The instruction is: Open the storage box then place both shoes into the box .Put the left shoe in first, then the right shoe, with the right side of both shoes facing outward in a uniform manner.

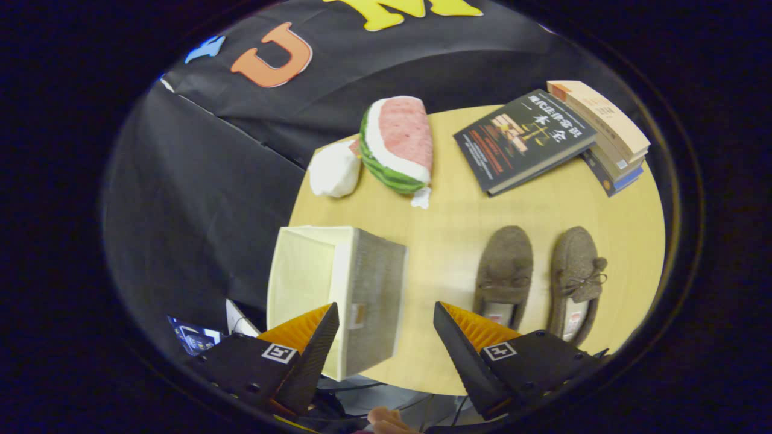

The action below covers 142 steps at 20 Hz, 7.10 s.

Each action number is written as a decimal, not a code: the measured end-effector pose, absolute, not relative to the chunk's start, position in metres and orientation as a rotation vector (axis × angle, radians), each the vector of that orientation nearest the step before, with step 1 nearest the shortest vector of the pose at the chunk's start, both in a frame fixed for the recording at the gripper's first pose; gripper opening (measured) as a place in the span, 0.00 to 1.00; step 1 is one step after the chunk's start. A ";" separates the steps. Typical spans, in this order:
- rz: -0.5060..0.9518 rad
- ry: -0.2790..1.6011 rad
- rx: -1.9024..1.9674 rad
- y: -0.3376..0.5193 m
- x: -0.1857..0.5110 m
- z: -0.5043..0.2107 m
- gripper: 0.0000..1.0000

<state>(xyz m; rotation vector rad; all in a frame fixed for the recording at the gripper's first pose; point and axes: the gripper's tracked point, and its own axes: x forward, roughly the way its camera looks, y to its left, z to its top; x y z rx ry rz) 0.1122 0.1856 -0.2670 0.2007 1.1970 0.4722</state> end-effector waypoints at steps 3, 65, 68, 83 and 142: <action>0.411 1.212 0.172 0.137 0.115 -0.299 0.96; 0.181 1.361 0.063 0.386 0.050 -0.370 0.01; 0.156 1.390 0.007 0.394 0.054 -0.395 0.01; 0.282 1.337 -0.149 0.376 0.038 -0.348 0.79; 0.101 1.350 -0.076 -0.028 0.117 -0.344 0.03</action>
